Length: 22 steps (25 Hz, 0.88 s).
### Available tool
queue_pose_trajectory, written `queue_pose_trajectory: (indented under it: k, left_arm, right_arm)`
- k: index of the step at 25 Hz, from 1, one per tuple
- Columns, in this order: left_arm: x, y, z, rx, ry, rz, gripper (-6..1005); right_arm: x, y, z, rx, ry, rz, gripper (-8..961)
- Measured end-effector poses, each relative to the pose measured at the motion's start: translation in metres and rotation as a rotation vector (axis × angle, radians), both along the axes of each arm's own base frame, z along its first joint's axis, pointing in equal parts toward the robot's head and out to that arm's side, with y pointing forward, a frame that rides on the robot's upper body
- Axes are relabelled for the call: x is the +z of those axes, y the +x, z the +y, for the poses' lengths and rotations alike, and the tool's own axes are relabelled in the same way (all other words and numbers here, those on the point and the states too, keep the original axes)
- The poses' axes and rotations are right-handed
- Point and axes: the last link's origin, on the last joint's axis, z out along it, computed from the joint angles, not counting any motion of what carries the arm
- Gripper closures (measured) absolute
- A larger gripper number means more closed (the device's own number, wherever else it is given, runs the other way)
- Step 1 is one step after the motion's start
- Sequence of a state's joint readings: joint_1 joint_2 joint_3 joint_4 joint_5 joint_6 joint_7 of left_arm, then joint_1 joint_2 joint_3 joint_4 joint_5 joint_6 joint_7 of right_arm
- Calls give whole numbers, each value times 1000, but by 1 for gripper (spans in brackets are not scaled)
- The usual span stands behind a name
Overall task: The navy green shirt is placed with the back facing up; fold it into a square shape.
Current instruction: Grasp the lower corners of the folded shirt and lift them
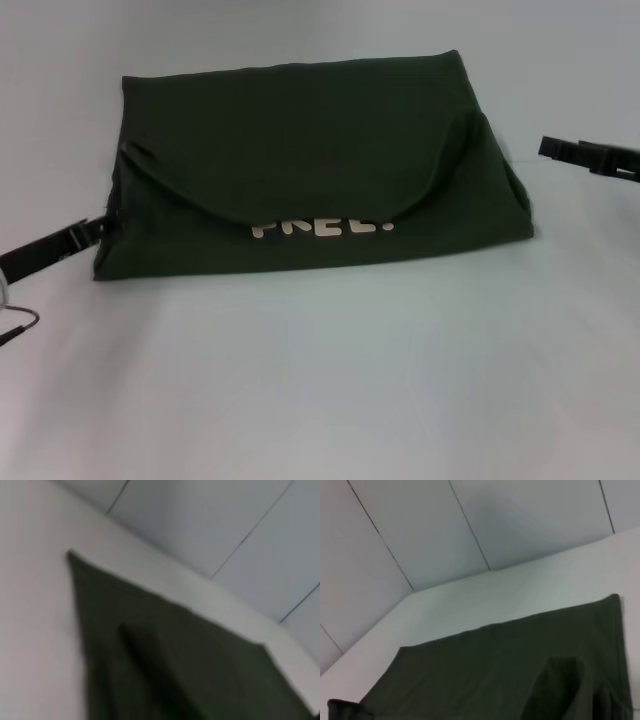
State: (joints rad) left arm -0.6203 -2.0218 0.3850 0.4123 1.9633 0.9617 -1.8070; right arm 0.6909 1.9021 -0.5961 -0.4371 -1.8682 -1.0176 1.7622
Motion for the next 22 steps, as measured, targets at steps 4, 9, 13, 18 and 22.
queue_pose_trajectory:
  k: [4,9,13,18,22]
  left_arm:
    - [-1,-7,1,43,-7,41,295]
    - [-4,-11,1,53,-18,82,301]
    - [-9,-9,4,34,-39,152,300]
    - [-15,-6,9,33,-52,194,301]
    - [-17,-4,13,32,-53,221,301]
  right_arm:
    - [0,4,-3,-9,-1,1,177]
    - [-1,5,-5,-11,-7,4,178]
    - [-2,6,-6,-11,-10,6,178]
    - [-3,6,-7,-11,-14,6,178]
    - [-4,7,-8,-14,-18,7,178]
